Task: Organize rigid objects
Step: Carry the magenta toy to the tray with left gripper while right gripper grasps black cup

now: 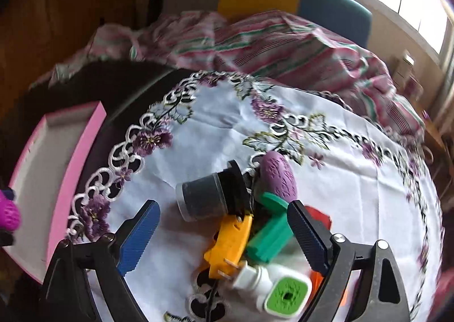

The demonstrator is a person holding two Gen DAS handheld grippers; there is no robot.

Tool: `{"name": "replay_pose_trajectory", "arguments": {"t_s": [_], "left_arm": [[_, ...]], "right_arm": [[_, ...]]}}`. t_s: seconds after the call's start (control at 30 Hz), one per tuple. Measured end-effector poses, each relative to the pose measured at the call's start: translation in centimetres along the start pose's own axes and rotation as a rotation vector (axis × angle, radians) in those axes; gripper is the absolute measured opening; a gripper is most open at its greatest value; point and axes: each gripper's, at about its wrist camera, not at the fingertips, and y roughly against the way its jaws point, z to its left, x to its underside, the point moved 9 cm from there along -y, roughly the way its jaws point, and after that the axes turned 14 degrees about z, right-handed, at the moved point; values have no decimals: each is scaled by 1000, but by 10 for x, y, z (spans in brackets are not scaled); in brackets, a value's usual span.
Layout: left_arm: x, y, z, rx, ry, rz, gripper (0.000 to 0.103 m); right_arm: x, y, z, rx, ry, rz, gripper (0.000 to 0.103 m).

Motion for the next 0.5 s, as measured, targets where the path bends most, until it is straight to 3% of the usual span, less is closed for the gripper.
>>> {"name": "replay_pose_trajectory", "arguments": {"t_s": [0.1, 0.27, 0.3, 0.33, 0.5], "left_arm": [[13, 11, 13, 0, 40, -11, 53], [31, 24, 40, -3, 124, -29, 53], [35, 24, 46, -9, 141, -26, 53], [38, 23, 51, -13, 158, -26, 53], [44, 20, 74, -4, 259, -29, 53]], "right_arm": [[-8, -20, 4, 24, 57, 64, 100], [-15, -43, 5, 31, 88, 131, 99], [-15, -45, 6, 20, 88, 140, 92], [-16, -48, 8, 9, 85, 147, 69], [-12, -33, 22, 37, 62, 96, 69]]}}
